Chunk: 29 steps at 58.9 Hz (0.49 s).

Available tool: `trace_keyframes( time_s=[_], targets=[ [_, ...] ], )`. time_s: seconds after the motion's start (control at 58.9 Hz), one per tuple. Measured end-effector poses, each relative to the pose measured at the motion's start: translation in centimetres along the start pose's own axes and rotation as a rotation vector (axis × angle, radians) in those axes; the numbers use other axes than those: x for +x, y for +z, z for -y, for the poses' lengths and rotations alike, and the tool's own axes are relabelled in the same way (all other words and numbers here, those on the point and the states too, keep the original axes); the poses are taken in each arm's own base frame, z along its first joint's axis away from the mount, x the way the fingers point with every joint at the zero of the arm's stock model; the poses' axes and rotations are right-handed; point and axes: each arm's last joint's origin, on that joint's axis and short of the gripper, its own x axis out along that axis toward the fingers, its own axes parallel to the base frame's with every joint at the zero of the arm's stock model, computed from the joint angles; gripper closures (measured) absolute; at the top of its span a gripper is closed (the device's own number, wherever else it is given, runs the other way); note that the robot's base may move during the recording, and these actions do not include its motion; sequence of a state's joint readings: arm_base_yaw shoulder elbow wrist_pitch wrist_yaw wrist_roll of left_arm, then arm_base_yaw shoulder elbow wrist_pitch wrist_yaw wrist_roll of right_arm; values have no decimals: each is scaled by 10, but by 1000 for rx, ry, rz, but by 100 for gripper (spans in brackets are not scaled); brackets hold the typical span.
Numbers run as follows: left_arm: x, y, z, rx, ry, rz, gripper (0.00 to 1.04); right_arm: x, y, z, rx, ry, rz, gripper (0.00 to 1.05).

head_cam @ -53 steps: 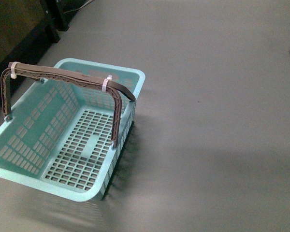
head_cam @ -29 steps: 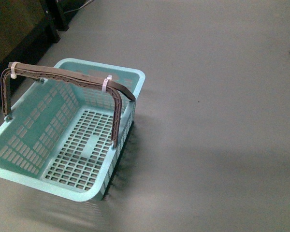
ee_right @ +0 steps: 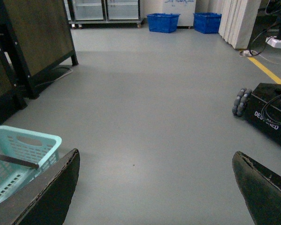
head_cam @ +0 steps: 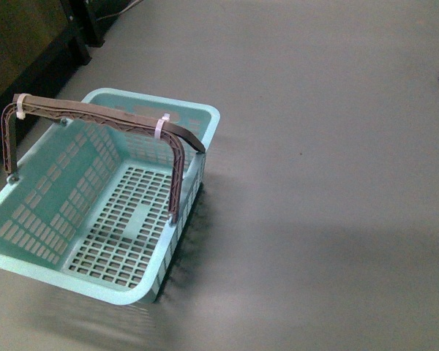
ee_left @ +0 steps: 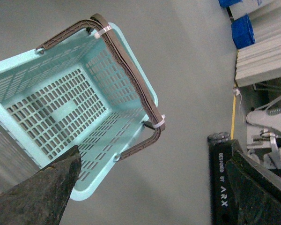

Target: Pick mango and avocado into basket

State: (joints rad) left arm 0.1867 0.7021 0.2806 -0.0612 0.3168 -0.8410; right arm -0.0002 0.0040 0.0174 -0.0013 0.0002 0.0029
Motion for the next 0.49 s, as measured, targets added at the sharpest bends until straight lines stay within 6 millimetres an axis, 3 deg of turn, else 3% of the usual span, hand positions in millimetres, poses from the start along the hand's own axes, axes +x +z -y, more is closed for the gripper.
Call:
trace_keyframes(
  time_s=[0.238, 0.492],
  targets=[
    [76, 0, 11, -73, 49, -22, 9, 0, 0, 0, 0, 0, 0, 9],
    [170, -17, 14, -137, 94, -55, 9, 0, 0, 0, 0, 0, 0, 9]
  ],
)
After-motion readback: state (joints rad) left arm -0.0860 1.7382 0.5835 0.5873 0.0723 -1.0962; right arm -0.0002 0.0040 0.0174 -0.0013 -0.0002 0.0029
